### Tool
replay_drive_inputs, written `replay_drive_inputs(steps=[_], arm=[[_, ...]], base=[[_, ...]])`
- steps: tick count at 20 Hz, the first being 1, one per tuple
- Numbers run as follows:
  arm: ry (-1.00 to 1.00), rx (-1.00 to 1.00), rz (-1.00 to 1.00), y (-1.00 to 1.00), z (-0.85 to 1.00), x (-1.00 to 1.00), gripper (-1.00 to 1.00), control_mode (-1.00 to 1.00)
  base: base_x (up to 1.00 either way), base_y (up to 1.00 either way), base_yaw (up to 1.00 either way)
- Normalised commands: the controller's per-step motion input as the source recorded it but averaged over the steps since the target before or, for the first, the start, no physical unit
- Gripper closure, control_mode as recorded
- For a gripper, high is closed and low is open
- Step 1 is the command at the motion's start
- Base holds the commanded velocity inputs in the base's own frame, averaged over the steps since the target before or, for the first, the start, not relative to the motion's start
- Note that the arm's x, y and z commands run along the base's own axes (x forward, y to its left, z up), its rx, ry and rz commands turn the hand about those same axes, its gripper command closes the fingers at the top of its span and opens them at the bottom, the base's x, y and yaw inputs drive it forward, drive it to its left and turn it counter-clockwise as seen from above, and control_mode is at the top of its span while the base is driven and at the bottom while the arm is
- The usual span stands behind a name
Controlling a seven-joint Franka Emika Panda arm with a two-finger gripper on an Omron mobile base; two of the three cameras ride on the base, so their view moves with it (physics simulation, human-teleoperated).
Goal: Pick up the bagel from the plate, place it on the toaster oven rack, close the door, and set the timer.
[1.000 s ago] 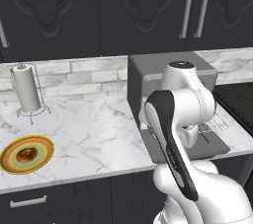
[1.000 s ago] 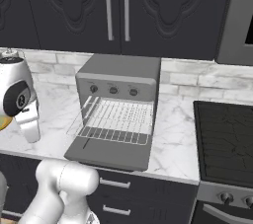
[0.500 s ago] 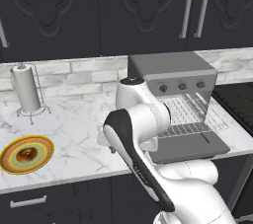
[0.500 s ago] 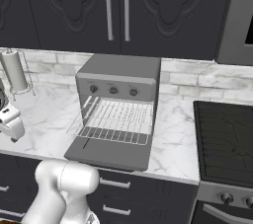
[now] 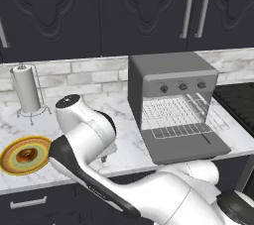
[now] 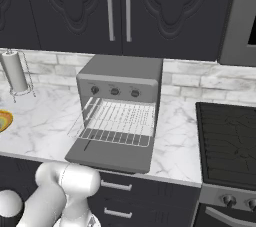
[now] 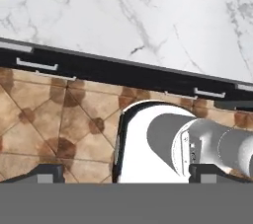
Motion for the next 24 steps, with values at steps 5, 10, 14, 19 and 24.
replay_drive_inputs(steps=[5,10,14,19,24], arm=[[-0.05,-0.13,0.32,0.82,-0.17,0.4,-1.0,-1.0],[-0.02,-0.03,0.28,0.58,0.0,0.61,-1.0,-1.0],[0.0,0.0,0.3,0.65,-0.03,0.68,-1.0,-1.0],[-0.03,0.0,0.32,0.67,-0.37,0.5,-1.0,-1.0],[-0.03,0.0,0.24,0.52,-0.4,0.27,-1.0,-1.0]], base=[[0.0,0.0,0.0],[0.0,0.0,0.0],[0.0,0.0,0.0],[0.0,0.0,0.0],[0.0,0.0,0.0]])
